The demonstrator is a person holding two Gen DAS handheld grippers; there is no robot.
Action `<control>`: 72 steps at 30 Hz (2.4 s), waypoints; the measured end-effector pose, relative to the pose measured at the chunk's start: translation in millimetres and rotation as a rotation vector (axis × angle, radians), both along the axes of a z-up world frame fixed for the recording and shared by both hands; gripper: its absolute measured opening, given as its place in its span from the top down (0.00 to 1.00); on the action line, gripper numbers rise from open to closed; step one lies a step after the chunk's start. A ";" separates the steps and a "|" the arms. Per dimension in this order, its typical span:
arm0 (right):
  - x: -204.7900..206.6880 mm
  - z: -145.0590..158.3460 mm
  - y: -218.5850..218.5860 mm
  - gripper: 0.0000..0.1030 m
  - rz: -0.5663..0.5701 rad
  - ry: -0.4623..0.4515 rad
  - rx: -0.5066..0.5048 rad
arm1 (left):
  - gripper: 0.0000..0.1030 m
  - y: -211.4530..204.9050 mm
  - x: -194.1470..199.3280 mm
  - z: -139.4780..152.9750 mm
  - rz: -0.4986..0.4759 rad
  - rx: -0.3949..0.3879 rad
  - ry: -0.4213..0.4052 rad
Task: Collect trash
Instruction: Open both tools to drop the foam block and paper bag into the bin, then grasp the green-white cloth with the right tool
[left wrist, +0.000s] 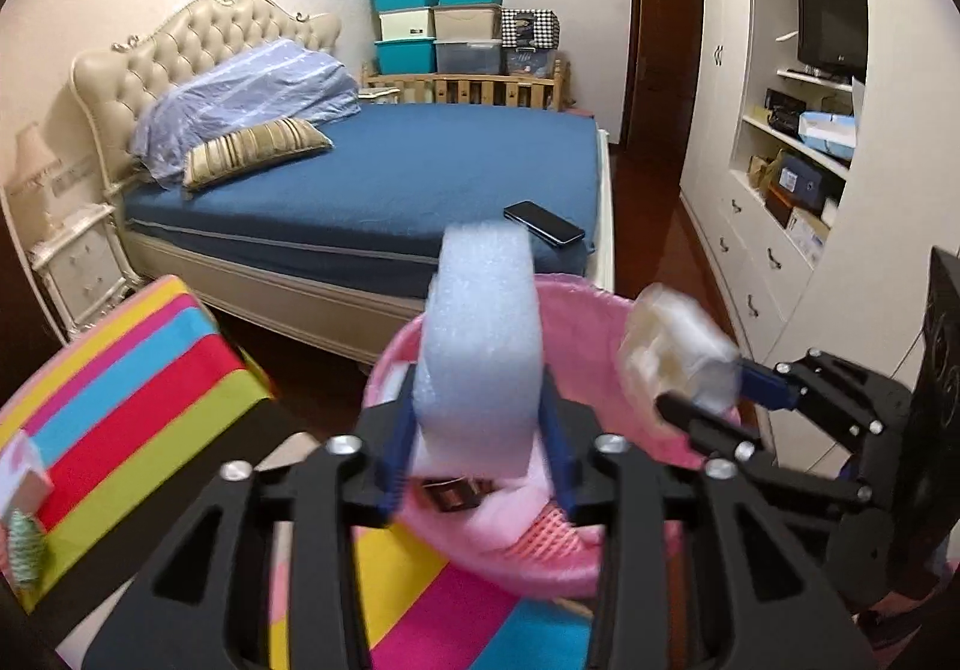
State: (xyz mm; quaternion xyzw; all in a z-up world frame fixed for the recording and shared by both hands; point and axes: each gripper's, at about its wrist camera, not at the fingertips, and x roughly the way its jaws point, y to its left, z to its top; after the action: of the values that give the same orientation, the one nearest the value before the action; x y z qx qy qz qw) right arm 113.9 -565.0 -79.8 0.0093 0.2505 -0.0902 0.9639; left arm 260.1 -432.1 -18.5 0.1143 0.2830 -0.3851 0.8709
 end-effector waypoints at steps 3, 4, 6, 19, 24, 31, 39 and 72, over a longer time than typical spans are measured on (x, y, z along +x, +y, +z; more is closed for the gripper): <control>-3.7 -4.0 -5.5 0.28 -0.022 -0.014 0.019 | 0.23 4.3 3.6 -3.9 0.045 -0.028 -0.016; -7.3 -5.1 -6.6 0.28 -0.028 -0.017 0.024 | 0.23 8.8 3.9 -5.2 0.054 -0.032 -0.018; -16.3 -5.8 -4.6 0.28 -0.048 -0.022 0.013 | 0.17 19.6 4.0 -7.2 0.070 -0.014 -0.021; -34.0 -8.6 66.8 0.18 0.063 0.012 0.050 | 0.05 174.5 -36.2 -44.3 0.335 0.264 -0.183; -15.2 -5.0 126.8 0.18 0.173 0.041 0.019 | 0.05 266.5 -44.4 -47.9 0.476 0.271 -0.132; 15.4 5.1 225.9 0.18 0.322 0.078 0.026 | 0.05 382.7 -57.0 -42.3 0.707 0.255 -0.127; 68.7 4.4 322.4 0.18 0.424 0.157 0.056 | 0.05 497.7 -44.3 -33.1 0.915 0.194 -0.097; 232.8 -24.2 437.3 0.59 0.276 0.328 0.106 | 0.07 566.6 -29.1 -41.5 1.145 0.172 -0.032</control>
State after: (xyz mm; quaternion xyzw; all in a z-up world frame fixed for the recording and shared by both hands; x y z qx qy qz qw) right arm 346.7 -127.7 -104.0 0.0109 0.4073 0.0556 0.9116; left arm 231.0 134.6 -60.1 0.0190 0.3167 0.1737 0.9323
